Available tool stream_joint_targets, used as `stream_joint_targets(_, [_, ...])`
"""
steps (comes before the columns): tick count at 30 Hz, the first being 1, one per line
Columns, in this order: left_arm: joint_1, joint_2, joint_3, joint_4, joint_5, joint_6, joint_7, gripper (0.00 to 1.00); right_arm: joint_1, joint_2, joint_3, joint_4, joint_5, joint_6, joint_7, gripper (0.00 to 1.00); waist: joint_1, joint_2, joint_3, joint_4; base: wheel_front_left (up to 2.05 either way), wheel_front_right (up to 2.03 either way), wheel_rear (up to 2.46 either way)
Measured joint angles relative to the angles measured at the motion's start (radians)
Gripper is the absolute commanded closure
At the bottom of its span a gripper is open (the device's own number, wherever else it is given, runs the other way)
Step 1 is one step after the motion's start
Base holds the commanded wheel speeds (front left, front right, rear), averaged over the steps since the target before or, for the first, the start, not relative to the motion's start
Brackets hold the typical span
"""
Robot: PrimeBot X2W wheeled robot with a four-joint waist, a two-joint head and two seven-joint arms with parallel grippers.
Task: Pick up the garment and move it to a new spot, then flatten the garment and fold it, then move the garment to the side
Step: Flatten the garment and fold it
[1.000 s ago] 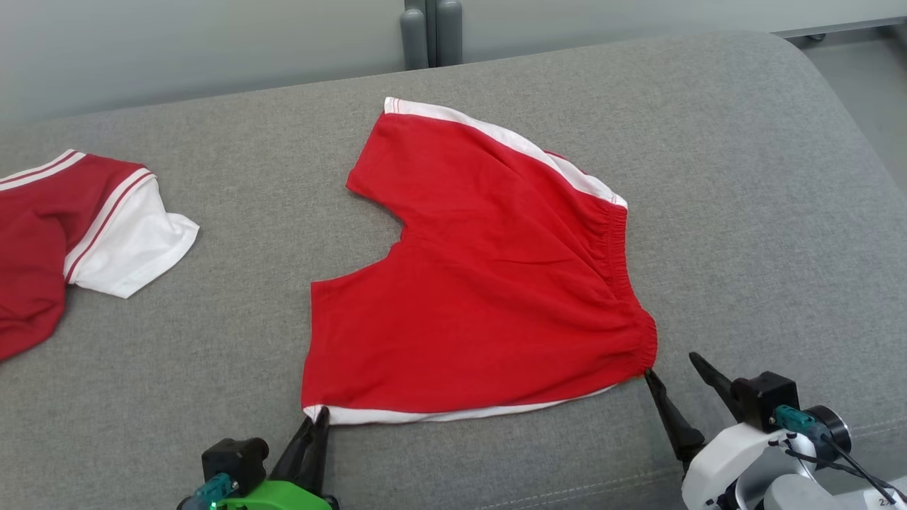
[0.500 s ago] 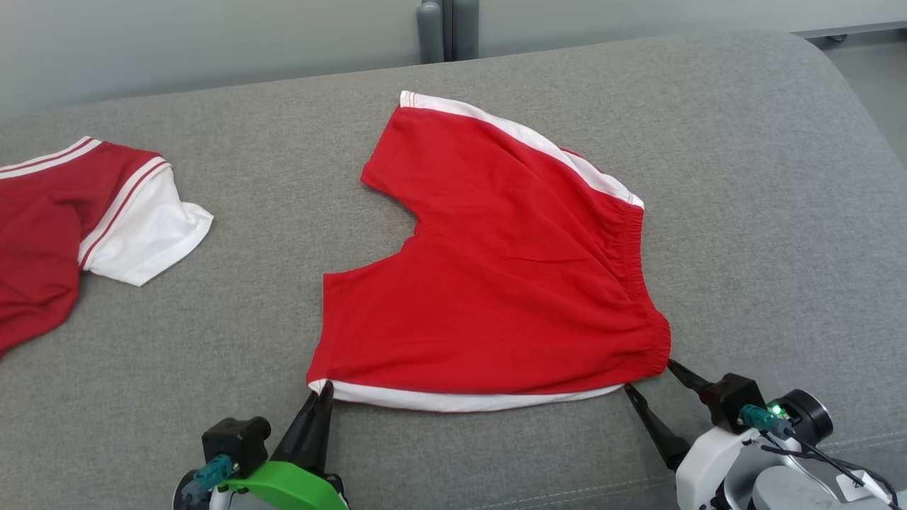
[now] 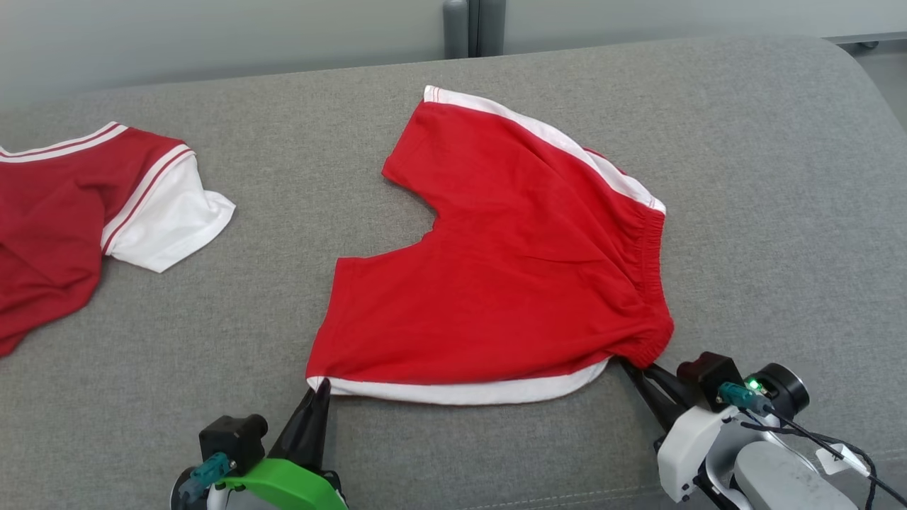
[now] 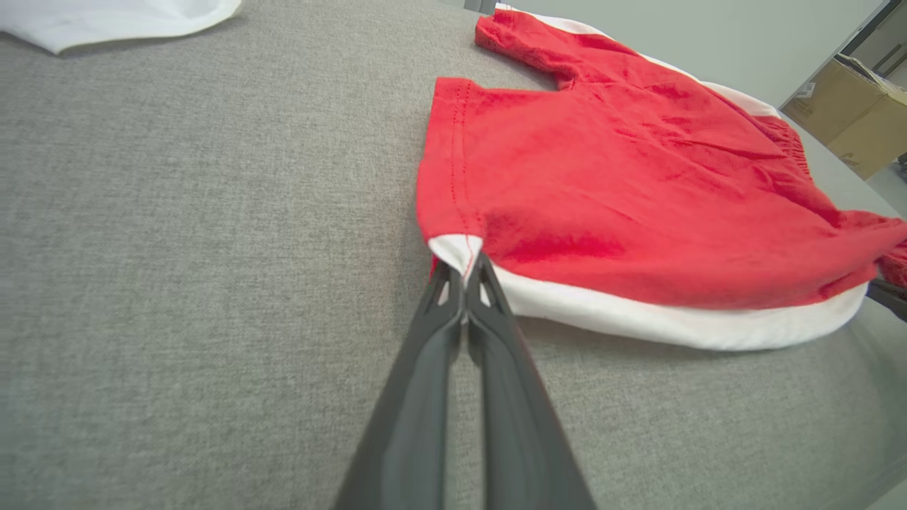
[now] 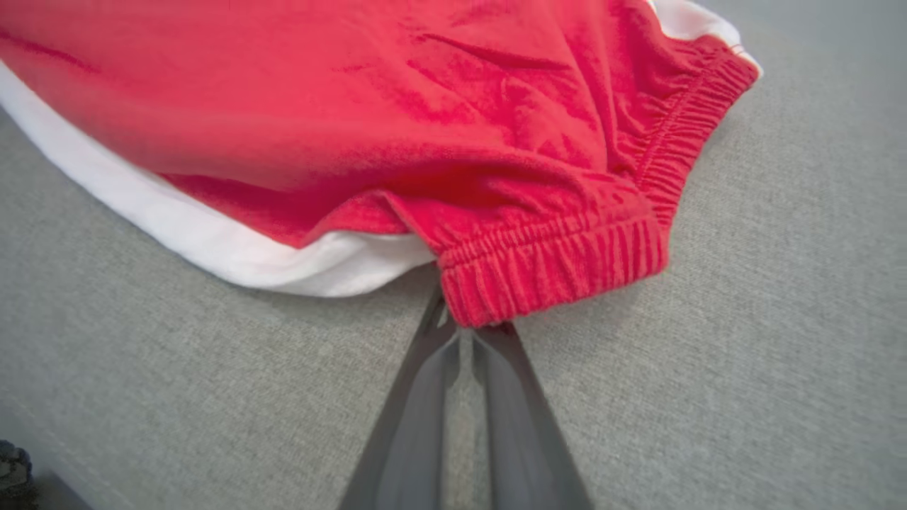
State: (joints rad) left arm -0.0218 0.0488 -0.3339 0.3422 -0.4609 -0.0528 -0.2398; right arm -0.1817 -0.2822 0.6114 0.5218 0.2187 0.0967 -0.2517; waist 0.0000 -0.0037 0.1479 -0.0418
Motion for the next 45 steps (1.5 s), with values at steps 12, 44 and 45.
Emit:
stream_joint_targets(12, [-0.009,-0.002,0.077,-0.074,-0.029,0.001,-0.009,1.00,-0.005,-0.009,-0.146,-0.209,0.025,-0.018,0.000,1.00,0.0000,0.0000,-0.019,-0.024,0.00,0.00,0.00])
stream_joint_targets(44, [0.119,0.003,0.004,-0.511,0.053,-0.016,-0.012,1.00,0.132,-0.170,-0.287,-0.404,0.002,-0.053,0.000,1.00,0.0000,0.0000,-0.051,0.068,0.00,0.00,0.00])
stream_joint_targets(45, [0.125,0.003,0.006,-0.507,0.053,-0.014,-0.012,1.00,0.134,-0.173,-0.279,-0.399,0.002,-0.046,0.000,1.00,0.0000,0.0000,-0.049,0.066,0.00,0.00,0.00])
